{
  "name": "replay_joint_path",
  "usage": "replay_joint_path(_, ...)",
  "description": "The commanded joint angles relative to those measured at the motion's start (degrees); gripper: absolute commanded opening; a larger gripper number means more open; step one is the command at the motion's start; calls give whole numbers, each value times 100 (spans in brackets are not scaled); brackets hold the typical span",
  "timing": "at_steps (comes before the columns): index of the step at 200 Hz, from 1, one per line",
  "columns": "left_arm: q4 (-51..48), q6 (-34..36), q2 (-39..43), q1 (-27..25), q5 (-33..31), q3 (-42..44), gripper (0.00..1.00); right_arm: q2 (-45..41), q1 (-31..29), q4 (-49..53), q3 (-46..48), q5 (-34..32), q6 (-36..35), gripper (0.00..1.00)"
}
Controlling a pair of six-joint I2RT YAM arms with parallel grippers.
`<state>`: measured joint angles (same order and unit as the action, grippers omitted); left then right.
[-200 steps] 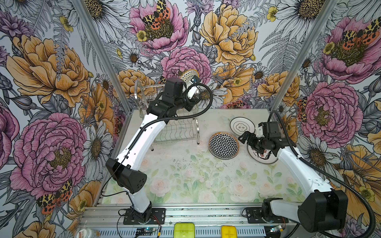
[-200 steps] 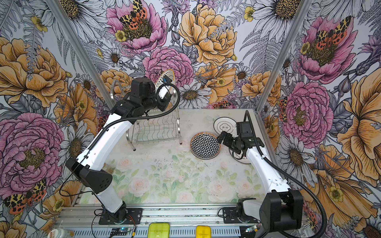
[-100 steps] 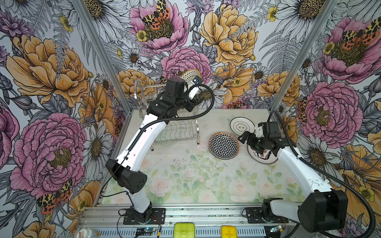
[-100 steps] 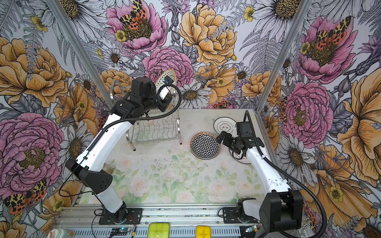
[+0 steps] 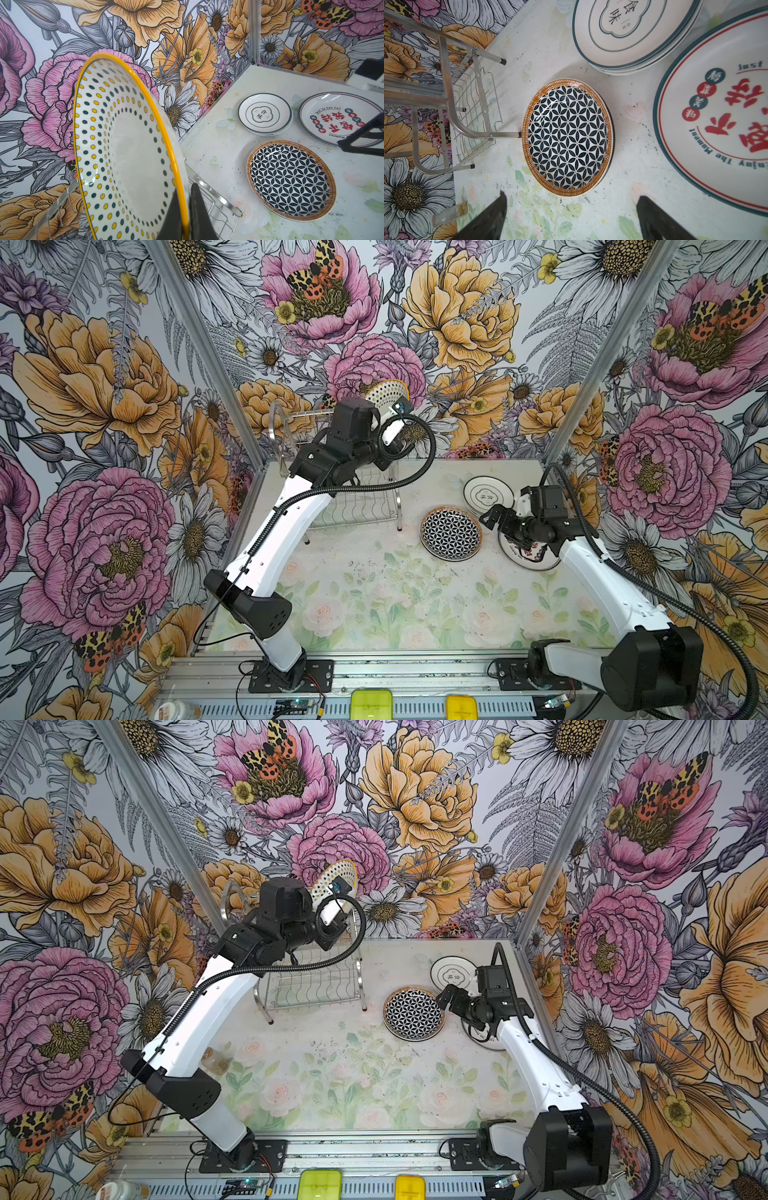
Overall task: Unload the plates from the dish rack
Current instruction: 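Swing the dotted plate toward the right gripper while it reaches up to the rim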
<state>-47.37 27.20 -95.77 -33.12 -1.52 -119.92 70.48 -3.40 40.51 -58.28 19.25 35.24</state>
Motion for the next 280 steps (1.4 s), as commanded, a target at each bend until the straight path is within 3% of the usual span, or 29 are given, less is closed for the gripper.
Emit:
replay_joint_path(1, 686, 272, 339, -48, -243, -287, 0, -131, 19, -26, -69, 35, -35, 99)
replay_joint_path(83, 592, 542, 489, -590, -702, -340, 0, -122, 23, -17, -257, 71, -3, 99)
replay_joint_path(161, 427, 804, 522, -1193, -1367, -480, 0, 196, 43, -17, -1306, 553, 202, 99)
replay_joint_path(213, 405, 871, 578, -1516, -1621, -449, 0, 192, 58, -21, -1526, 758, 270, 99)
replay_joint_path(280, 405, 971, 560, -2195, -2064, -419, 0, 121, 404, -21, -2241, 1048, 656, 99)
